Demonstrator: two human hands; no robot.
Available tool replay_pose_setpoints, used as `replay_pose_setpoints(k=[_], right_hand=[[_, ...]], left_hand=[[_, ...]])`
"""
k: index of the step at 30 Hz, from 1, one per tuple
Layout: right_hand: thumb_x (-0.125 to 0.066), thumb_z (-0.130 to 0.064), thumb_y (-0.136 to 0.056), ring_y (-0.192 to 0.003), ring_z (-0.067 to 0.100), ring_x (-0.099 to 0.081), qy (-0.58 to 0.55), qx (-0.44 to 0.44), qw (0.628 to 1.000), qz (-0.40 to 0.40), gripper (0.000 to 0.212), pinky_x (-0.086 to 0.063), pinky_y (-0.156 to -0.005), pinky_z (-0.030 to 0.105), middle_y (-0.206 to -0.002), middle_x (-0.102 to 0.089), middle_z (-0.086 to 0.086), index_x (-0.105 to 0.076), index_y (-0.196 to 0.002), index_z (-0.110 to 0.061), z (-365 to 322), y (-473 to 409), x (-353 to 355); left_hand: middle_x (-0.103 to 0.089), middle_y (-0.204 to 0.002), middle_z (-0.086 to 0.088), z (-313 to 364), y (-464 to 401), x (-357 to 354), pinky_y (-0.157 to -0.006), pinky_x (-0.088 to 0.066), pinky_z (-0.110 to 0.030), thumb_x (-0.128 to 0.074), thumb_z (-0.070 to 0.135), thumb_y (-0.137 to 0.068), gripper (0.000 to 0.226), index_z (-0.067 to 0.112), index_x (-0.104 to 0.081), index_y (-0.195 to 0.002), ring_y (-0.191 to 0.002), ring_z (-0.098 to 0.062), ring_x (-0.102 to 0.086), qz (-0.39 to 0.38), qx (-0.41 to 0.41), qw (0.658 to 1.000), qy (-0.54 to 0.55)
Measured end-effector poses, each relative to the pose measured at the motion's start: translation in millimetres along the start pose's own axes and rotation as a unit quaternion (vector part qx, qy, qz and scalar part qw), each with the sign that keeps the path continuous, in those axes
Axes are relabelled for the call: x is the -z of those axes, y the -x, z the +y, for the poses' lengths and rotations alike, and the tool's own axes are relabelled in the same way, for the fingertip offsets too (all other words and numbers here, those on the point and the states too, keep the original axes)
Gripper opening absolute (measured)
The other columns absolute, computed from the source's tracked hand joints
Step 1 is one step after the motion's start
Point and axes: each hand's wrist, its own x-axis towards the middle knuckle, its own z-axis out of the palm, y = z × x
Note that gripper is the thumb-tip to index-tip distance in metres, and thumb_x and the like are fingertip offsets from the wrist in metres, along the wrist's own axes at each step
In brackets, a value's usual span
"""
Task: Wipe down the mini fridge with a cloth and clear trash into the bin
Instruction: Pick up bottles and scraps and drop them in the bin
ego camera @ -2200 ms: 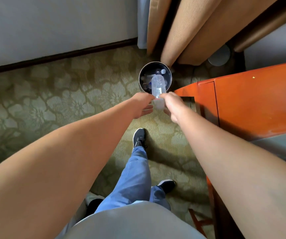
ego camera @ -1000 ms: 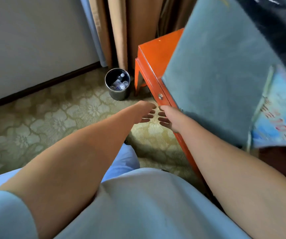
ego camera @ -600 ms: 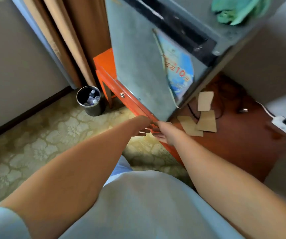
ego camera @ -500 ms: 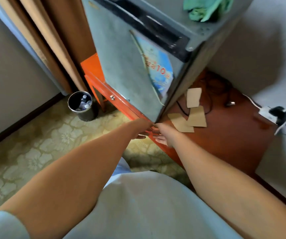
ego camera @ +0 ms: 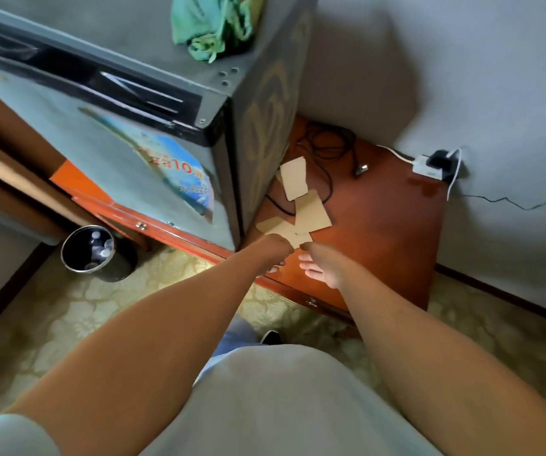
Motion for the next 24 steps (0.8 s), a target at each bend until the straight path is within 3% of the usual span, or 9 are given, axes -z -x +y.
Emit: replay_pose_setpoints(k=[4,6,10,13,16,20,22,24], right_hand=[[-0.055,-0.022,-0.104,-0.12,0.021,-0.062,-0.024,-0.003,0.999,0.024,0.035,-0.049,-0.108,0.037,-0.134,-0.061,0.009,-0.055,-0.137,-0.012,-10.9,-10.3,11.1],[-0.06,-0.021,-0.102,-0.119,0.02,-0.061,-0.032,-0.008,0.999,0.039,0.034,-0.05,-0.107,0.036,-0.132,-0.062,0.008,-0.056,-0.134,-0.011,-16.4,-19.1,15.2],[-0.07,-0.018,-0.095,-0.111,0.021,-0.06,-0.032,0.0,0.998,0.057,0.026,-0.051,-0.103,0.034,-0.121,-0.061,0.01,-0.061,-0.118,-0.009,-28.7,-44.9,21.1],[-0.066,-0.012,-0.096,-0.116,0.028,-0.057,-0.014,0.011,0.997,0.073,0.004,-0.049,-0.106,0.04,-0.112,-0.061,0.01,-0.063,-0.098,-0.014,-33.8,-69.6,30.6],[-0.062,-0.01,-0.095,-0.126,0.039,-0.054,0.024,0.023,0.996,0.086,0.034,-0.05,-0.1,0.042,-0.123,-0.058,0.024,-0.059,-0.128,0.001,-39.6,-102.6,40.3],[-0.065,-0.013,-0.087,-0.093,0.027,-0.061,0.031,0.02,0.994,0.105,0.045,-0.047,-0.067,0.031,-0.118,-0.061,0.017,-0.054,-0.13,-0.009,-43.7,-140.1,53.2],[-0.067,-0.017,-0.085,-0.1,0.029,-0.062,0.013,-0.001,0.993,0.119,0.05,-0.048,-0.069,0.032,-0.129,-0.058,0.016,-0.047,-0.131,-0.015,-45.9,-156.8,58.8],[-0.07,-0.022,-0.085,-0.113,0.032,-0.059,0.002,-0.038,0.992,0.116,0.069,-0.053,-0.083,0.039,-0.141,-0.05,0.011,-0.038,-0.146,-0.019,-46.8,-172.8,63.2]], left_hand=[[-0.068,-0.105,-0.005,14.6,-14.8,-3.3,-0.076,-0.057,-0.034,-0.061,0.031,-0.084,0.04,0.031,-0.056,-0.124,-0.082,-0.023,-0.067,0.044,-0.027,0.996,-0.07],[-0.065,-0.116,-0.003,19.7,-22.5,-5.2,-0.082,-0.061,-0.04,-0.061,0.029,-0.084,0.045,0.031,-0.053,-0.128,-0.087,-0.025,-0.071,0.058,-0.048,0.992,-0.101],[-0.049,-0.136,-0.003,31.1,-40.9,-8.6,-0.068,-0.06,-0.034,-0.061,0.016,-0.084,0.058,0.026,-0.047,-0.139,-0.09,-0.025,-0.067,0.086,-0.081,0.975,-0.191],[-0.04,-0.144,-0.004,36.2,-57.4,-14.3,-0.079,-0.06,-0.042,-0.057,0.003,-0.081,0.07,0.026,-0.041,-0.144,-0.109,-0.031,-0.061,0.094,-0.064,0.963,-0.244],[-0.027,-0.152,-0.002,38.6,-80.1,-18.1,-0.093,-0.053,-0.046,-0.054,0.0,-0.079,0.077,0.027,-0.033,-0.148,-0.134,-0.031,-0.04,0.105,-0.043,0.945,-0.305],[-0.018,-0.155,0.0,43.7,-108.6,-24.2,-0.093,-0.049,-0.048,-0.055,0.005,-0.083,0.078,0.028,-0.023,-0.151,-0.141,-0.034,-0.024,0.103,-0.002,0.919,-0.382],[-0.016,-0.156,0.003,46.3,-121.3,-25.2,-0.095,-0.047,-0.048,-0.062,0.005,-0.079,0.086,0.032,-0.024,-0.15,-0.143,-0.032,-0.02,0.103,0.01,0.907,-0.408],[-0.021,-0.153,0.003,46.6,-134.0,-25.6,-0.099,-0.044,-0.048,-0.066,0.001,-0.072,0.086,0.036,-0.033,-0.143,-0.141,-0.028,-0.024,0.117,0.011,0.897,-0.426]])
